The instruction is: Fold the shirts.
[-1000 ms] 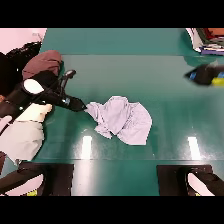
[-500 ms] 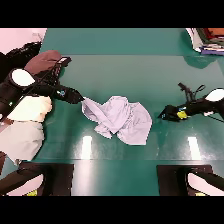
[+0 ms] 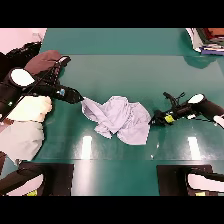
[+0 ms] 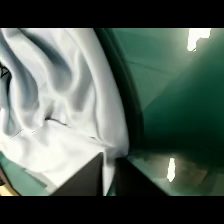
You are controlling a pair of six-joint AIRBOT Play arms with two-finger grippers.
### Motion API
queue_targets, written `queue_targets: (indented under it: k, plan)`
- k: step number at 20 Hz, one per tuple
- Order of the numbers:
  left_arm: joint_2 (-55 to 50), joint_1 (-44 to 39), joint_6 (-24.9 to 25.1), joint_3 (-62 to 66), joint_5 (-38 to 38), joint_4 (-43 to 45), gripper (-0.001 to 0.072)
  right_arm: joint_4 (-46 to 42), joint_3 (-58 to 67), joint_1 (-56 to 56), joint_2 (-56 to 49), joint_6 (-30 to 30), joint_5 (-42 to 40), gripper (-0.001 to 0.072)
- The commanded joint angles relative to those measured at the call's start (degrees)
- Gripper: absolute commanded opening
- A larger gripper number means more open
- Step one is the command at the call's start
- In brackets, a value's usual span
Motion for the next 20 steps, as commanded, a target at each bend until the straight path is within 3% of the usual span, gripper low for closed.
queue_targets:
  k: [1,5,8,14,20]
  plan:
    - [0.7,0.1,-3.3,0.1,0.2,0.5,0.002,0.6,2.0,1.9,-0.6,-2.1,-2.6,0.0014]
    - [7.8,0.1,-9.9,8.3,2.3,11.1,0.002,0.6,13.7,-0.3,6.3,-2.0,0.8,0.0014]
    - [13.9,0.1,-11.5,21.6,3.7,18.7,0.0021,0.7,27.8,-4.0,14.9,-0.9,-0.2,0.0013]
    - [18.2,0.1,-11.5,44.4,4.9,19.3,0.0021,0.6,53.3,-11.5,26.9,-0.5,-6.5,0.0014]
    - [18.2,0.1,-11.8,56.7,2.7,16.2,0.0021,0.5,63.1,-20.2,34.5,-0.6,-4.9,0.0014]
